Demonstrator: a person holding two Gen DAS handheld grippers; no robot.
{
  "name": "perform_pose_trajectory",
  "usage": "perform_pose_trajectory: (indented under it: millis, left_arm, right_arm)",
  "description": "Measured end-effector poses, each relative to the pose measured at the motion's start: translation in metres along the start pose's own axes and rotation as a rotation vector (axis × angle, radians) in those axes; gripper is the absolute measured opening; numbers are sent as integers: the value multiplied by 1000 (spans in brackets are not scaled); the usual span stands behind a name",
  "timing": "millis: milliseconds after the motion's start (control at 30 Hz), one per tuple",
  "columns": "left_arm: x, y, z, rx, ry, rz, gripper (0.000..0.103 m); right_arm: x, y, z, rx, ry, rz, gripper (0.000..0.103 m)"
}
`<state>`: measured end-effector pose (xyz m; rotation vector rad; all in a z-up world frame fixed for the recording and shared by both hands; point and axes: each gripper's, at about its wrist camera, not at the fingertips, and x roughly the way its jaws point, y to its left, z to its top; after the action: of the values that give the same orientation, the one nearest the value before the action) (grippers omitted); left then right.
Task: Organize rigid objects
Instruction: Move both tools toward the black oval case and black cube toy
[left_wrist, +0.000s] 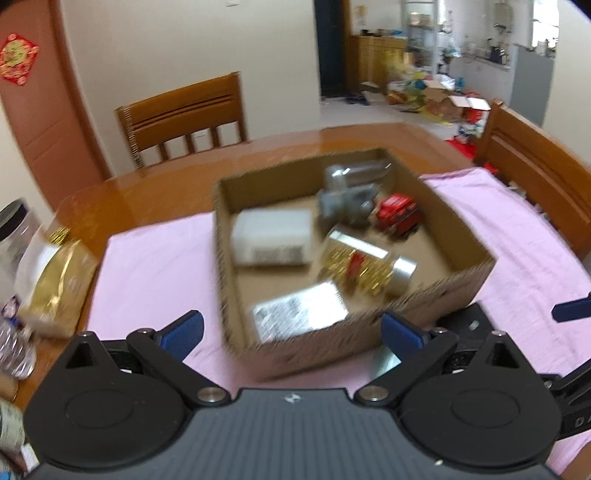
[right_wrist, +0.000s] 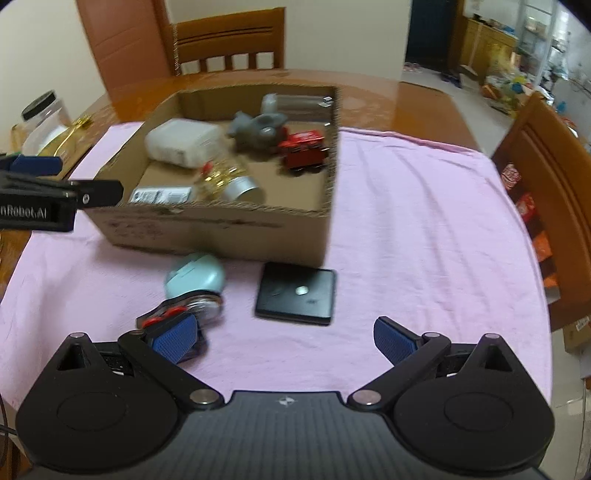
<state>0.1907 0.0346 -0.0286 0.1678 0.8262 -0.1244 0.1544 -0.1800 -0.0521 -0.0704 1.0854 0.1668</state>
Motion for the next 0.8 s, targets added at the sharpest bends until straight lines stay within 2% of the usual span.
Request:
perform_pose_trajectory:
  millis: [67, 200, 400, 600, 800]
  left_arm:
    - [1, 4, -10, -8, 23, 22, 101]
    - [1, 18, -26, -70, 60, 13, 101]
    - [-1, 33, -37, -108, 71, 24, 101]
    - [-1, 43, -44, -108, 78, 23, 101]
    - [1, 45, -45, -91, 76, 2, 101]
  right_arm:
    - [5, 9, 0, -20, 14, 12, 103]
    - [11, 25, 0, -46, 25, 29, 103]
    - [25, 43, 5, -59, 40, 44, 103]
    - [45, 52, 6, -22, 64, 44, 103]
    - [44, 51, -2, -10, 84, 21, 103]
